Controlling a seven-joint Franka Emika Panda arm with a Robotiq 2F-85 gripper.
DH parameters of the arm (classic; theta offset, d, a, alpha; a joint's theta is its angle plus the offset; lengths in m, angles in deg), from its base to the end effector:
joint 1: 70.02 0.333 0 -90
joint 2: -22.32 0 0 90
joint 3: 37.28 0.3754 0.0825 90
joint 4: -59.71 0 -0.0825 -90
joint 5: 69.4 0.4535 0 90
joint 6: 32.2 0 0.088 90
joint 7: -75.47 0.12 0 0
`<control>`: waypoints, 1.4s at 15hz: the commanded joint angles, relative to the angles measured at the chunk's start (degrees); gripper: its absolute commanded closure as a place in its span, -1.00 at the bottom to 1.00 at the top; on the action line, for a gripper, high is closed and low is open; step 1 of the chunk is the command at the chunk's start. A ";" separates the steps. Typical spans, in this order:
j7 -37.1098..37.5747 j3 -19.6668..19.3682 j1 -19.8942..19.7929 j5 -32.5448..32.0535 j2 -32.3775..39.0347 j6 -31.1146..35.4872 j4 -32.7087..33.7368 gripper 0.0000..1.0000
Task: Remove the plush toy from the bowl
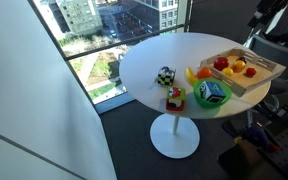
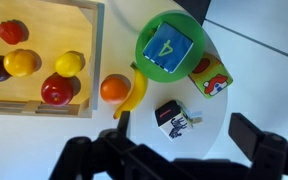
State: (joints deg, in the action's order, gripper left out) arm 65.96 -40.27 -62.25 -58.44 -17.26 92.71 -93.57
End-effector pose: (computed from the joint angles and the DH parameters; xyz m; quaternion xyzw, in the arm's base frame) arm 0.3807 0.0411 0.4683 -0.9871 -0.0809 -0.0996 0.0963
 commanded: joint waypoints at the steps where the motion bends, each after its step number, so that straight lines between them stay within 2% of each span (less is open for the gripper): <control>1: 0.98 1.57 0.28 0.10 5.70 -0.93 4.34 -1.00; 10: -1.11 5.01 0.30 -3.67 14.54 -1.68 7.92 -1.00; 14: -0.79 5.80 0.07 -6.80 15.97 -1.27 8.20 -1.00; 15: -0.32 5.43 0.40 -5.27 14.89 -0.27 6.49 -1.00; 21: -0.32 5.62 0.40 -5.89 15.34 -0.27 6.67 -1.00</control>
State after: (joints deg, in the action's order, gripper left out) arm 65.65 -34.74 -61.76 -64.37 -1.92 92.56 -86.98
